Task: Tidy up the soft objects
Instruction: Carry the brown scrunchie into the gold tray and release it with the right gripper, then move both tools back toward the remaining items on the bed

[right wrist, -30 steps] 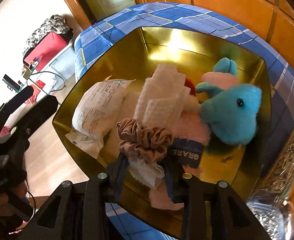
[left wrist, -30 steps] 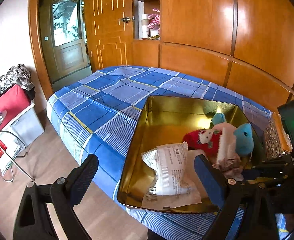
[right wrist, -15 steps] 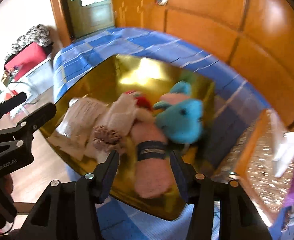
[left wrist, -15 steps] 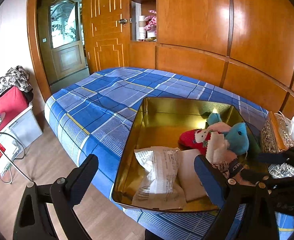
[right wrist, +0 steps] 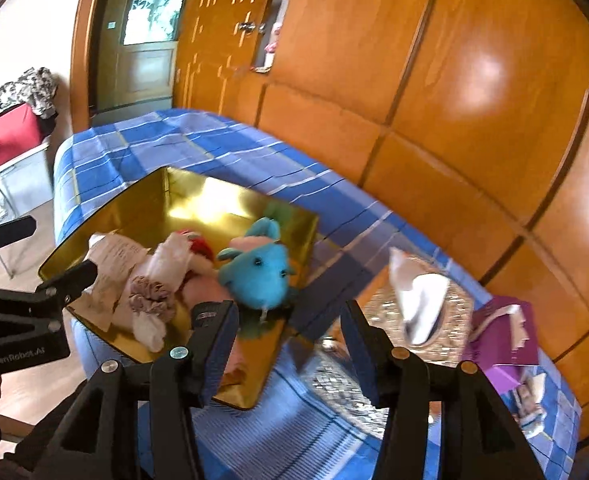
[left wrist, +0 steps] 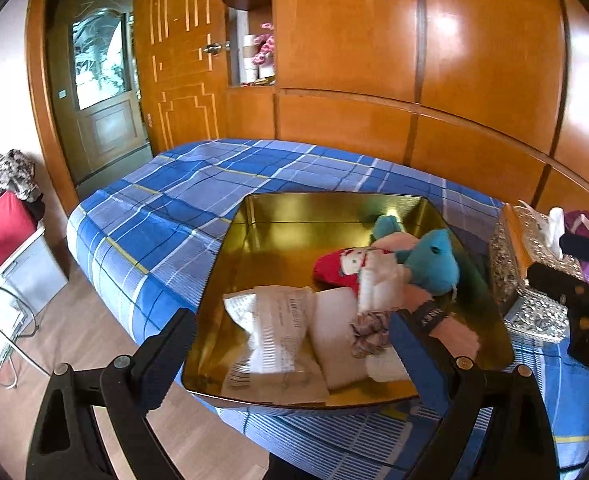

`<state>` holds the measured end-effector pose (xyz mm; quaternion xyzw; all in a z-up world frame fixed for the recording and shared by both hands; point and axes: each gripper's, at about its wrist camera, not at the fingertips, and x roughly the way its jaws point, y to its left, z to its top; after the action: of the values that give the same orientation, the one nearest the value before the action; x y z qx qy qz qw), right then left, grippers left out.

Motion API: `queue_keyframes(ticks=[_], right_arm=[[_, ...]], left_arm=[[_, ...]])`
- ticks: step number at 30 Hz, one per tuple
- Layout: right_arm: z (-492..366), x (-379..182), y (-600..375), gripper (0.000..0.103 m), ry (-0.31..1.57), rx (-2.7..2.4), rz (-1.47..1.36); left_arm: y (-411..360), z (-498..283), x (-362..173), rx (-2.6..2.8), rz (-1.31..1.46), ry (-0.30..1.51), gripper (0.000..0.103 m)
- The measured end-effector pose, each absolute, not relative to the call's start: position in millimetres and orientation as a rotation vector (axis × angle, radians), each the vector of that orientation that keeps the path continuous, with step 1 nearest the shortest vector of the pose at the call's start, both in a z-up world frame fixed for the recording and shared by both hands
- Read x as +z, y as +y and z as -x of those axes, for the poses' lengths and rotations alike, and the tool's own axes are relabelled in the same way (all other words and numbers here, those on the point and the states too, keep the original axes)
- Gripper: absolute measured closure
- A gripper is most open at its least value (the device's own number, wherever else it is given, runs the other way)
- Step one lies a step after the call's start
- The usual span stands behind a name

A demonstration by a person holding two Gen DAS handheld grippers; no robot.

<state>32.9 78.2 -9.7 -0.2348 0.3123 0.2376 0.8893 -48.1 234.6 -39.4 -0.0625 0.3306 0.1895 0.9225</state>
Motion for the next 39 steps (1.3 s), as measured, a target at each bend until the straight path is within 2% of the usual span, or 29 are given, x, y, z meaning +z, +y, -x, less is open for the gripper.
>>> queue_keyframes(ticks=[23, 39], right_arm=[[-37.6, 17.5, 6.6, 0.049, 0.575, 0.364, 0.413], [-81.7, -4.8, -225.7, 0.049, 0.772, -0.051, 0.162]], left_arm=[[167.3, 41.7, -16.0, 0.203, 0.02, 0.658, 0.006], [50.5, 27.7, -3.9, -0.142, -0.188, 0.667, 0.006]])
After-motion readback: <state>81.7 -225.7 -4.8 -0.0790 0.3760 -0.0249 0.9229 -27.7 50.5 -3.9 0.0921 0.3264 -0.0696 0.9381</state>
